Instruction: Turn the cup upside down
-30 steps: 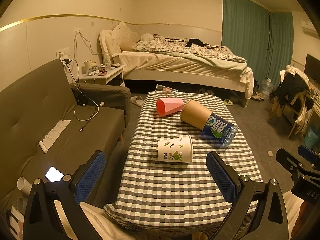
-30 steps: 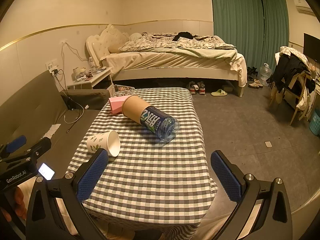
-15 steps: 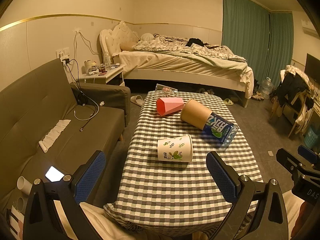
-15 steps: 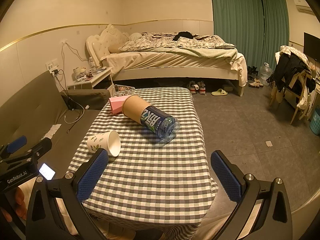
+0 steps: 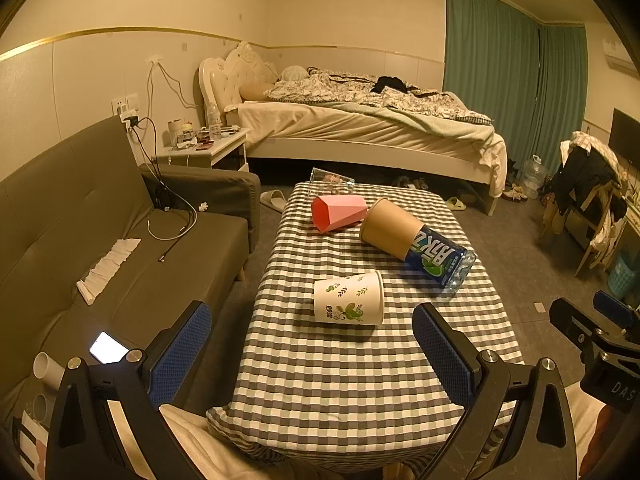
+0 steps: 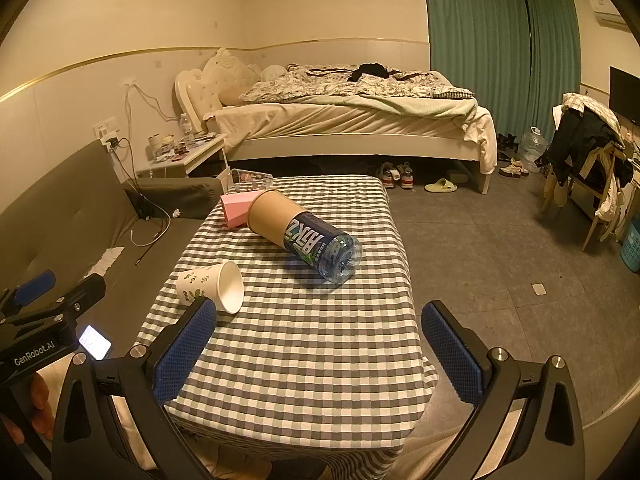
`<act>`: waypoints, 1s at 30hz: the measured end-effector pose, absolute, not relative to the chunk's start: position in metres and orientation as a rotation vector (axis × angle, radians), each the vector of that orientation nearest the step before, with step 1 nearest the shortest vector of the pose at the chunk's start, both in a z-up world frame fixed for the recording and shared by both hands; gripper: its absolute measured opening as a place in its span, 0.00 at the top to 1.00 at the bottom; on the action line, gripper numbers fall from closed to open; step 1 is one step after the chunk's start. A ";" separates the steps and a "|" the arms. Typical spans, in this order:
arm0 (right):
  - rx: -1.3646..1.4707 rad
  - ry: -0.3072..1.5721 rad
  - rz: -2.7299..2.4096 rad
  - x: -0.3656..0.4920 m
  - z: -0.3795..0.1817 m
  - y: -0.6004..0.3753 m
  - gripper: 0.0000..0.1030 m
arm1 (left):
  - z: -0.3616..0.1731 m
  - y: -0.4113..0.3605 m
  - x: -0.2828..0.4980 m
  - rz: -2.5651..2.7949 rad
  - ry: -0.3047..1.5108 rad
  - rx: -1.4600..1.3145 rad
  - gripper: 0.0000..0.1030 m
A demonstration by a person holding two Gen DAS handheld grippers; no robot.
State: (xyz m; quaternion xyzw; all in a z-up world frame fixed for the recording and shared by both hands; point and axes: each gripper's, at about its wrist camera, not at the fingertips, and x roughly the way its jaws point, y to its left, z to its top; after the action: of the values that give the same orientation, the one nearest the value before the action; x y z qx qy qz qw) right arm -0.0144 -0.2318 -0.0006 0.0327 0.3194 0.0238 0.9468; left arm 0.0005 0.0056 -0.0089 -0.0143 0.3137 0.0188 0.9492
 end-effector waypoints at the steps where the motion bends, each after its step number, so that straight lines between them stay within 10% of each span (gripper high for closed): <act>1: 0.067 0.650 0.048 -0.014 -0.001 -0.231 0.00 | -0.009 0.006 0.000 0.038 0.638 -0.030 0.00; 30: 0.060 0.664 0.072 -0.006 0.002 -0.230 0.00 | -0.017 0.006 0.015 0.046 0.679 -0.040 0.00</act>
State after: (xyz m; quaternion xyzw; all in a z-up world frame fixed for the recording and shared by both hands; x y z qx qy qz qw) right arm -0.0062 -0.2295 0.0018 0.0293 0.3260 0.0355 0.9443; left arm 0.0149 0.0060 -0.0167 -0.0198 0.3332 0.0227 0.9424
